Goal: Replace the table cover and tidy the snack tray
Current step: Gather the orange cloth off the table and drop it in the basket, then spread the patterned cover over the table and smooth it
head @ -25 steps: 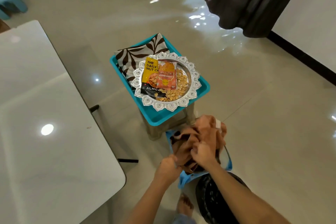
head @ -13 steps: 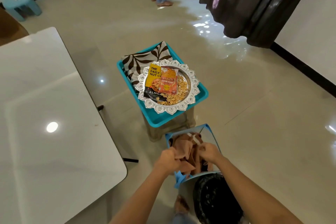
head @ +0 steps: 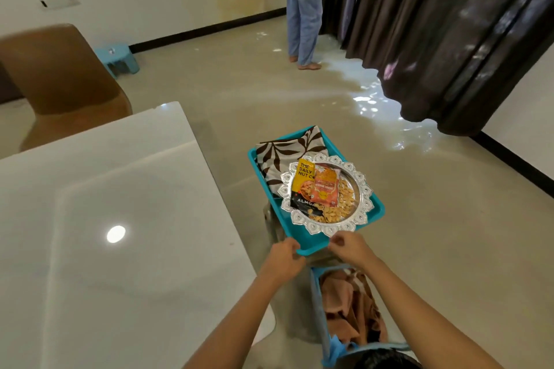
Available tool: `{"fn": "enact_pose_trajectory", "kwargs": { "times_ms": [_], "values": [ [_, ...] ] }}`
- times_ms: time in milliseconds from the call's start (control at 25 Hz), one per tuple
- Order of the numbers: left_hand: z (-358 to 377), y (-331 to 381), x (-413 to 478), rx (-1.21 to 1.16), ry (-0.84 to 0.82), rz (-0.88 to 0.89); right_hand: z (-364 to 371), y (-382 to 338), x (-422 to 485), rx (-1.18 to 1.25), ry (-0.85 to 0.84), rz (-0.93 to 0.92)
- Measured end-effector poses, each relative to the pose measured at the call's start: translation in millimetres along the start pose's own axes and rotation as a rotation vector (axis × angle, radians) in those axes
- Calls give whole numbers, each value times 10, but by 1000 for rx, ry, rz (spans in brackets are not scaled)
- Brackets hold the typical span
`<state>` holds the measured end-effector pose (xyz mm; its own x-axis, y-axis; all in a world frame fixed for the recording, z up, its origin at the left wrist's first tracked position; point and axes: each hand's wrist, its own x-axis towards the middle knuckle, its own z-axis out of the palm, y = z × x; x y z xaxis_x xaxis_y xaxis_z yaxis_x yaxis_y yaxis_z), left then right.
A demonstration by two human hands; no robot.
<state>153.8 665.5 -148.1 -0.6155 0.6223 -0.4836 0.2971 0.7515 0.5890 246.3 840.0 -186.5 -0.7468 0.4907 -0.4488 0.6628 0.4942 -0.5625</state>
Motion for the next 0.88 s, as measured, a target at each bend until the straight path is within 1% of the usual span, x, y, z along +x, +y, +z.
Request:
{"fn": "enact_pose_trajectory", "kwargs": {
  "times_ms": [160,280,400,480,680,760,880],
  "values": [
    [-546,-114,200,19,67,39,-70,-648,337,14,28,-100],
    [-832,-200,429,3,88,15,-92,-935,600,33,48,-139],
    [-1037,-250,706,-25,72,25,-156,-1119,982,0,32,-163],
    [-1177,-298,1011,-42,81,29,-207,-1234,1364,-7,31,-174],
    [-1489,-497,1710,-68,97,-86,-287,-1561,2345,-2,-12,-145],
    [-1592,-597,2035,-108,121,-111,-279,-1690,2813,-55,-31,-168],
    [-1649,-783,2461,-186,120,-161,-122,-1813,3518,-204,-65,-207]
  ]
}}
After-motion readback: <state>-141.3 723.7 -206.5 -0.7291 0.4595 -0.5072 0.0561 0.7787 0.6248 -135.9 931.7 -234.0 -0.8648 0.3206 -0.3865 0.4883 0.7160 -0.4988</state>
